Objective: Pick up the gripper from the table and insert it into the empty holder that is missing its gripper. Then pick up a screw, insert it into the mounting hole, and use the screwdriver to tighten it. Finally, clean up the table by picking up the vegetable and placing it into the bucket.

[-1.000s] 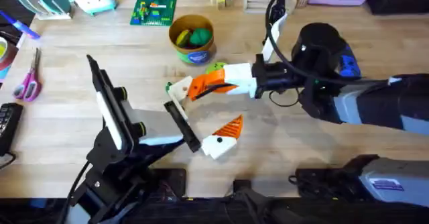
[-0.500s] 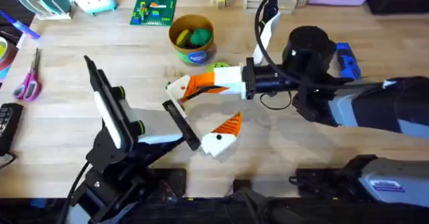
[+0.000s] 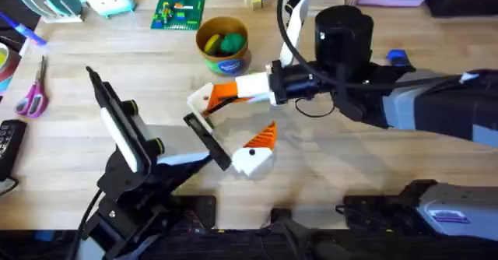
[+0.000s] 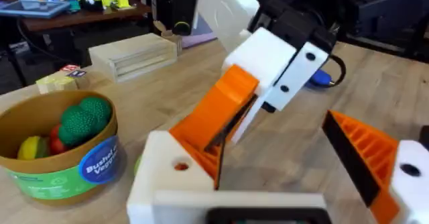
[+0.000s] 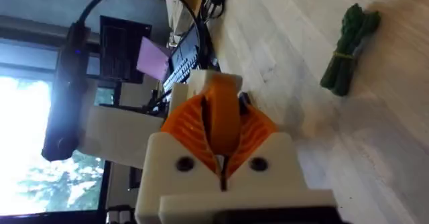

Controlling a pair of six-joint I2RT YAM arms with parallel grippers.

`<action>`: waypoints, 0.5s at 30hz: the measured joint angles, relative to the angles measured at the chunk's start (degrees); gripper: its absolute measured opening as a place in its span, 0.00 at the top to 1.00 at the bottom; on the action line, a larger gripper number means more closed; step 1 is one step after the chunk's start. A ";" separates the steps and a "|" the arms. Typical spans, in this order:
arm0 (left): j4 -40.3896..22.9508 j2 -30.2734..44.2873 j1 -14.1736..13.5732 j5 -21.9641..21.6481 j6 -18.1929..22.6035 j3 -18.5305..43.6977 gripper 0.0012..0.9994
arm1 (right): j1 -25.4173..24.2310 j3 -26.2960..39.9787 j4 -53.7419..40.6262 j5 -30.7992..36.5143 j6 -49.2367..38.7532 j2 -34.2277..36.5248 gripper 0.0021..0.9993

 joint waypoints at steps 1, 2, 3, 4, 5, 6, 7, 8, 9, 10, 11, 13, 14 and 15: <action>0.02 0.02 0.02 0.13 -0.01 0.00 0.01 | -0.06 0.01 -0.12 -0.22 -0.76 0.00 0.99; 0.02 0.00 0.02 0.31 0.00 0.00 0.01 | -0.15 0.02 -0.17 -0.49 -1.46 0.00 0.99; 0.05 0.00 0.02 0.48 0.00 0.00 0.01 | -0.22 0.02 -0.19 -0.66 -2.09 0.00 0.99; 0.14 0.00 0.02 0.55 0.00 0.00 0.01 | -0.24 0.02 -0.19 -0.80 -2.66 0.00 0.99; 0.19 0.00 0.02 0.65 0.00 0.00 0.01 | -0.26 0.02 -0.18 -0.93 -3.28 0.00 0.99; 0.20 0.00 0.04 0.72 0.00 0.00 0.01 | -0.28 0.02 -0.19 -0.99 -3.66 0.00 0.99; 0.20 -0.01 0.12 0.86 0.00 0.00 0.01 | -0.28 0.02 -0.20 -1.00 -4.11 0.00 0.99; 0.20 -0.05 0.15 0.94 0.00 0.00 0.01 | -0.28 0.02 -0.20 -1.03 -4.57 0.00 0.99; 0.18 -0.15 0.19 1.06 0.00 0.00 0.01 | -0.28 0.02 -0.17 -1.07 -4.94 0.00 0.99; 0.20 -0.16 0.24 1.21 0.00 0.00 0.01 | -0.33 0.02 -0.19 -1.19 -5.28 0.00 0.99; 0.19 -0.16 0.25 1.47 0.00 0.00 0.01 | -0.40 0.02 -0.21 -1.34 -5.53 0.00 0.99; 0.22 -0.16 0.24 2.19 0.02 0.00 0.01 | -0.68 0.02 -0.26 -1.94 -6.17 0.00 0.99; 0.26 -0.16 0.24 2.52 0.04 0.00 0.01 | -0.83 0.02 -0.28 -2.28 -6.44 0.00 0.99; 0.32 -0.16 0.24 3.05 0.06 0.00 0.01 | -0.99 0.02 -0.37 -2.64 -6.64 0.00 0.99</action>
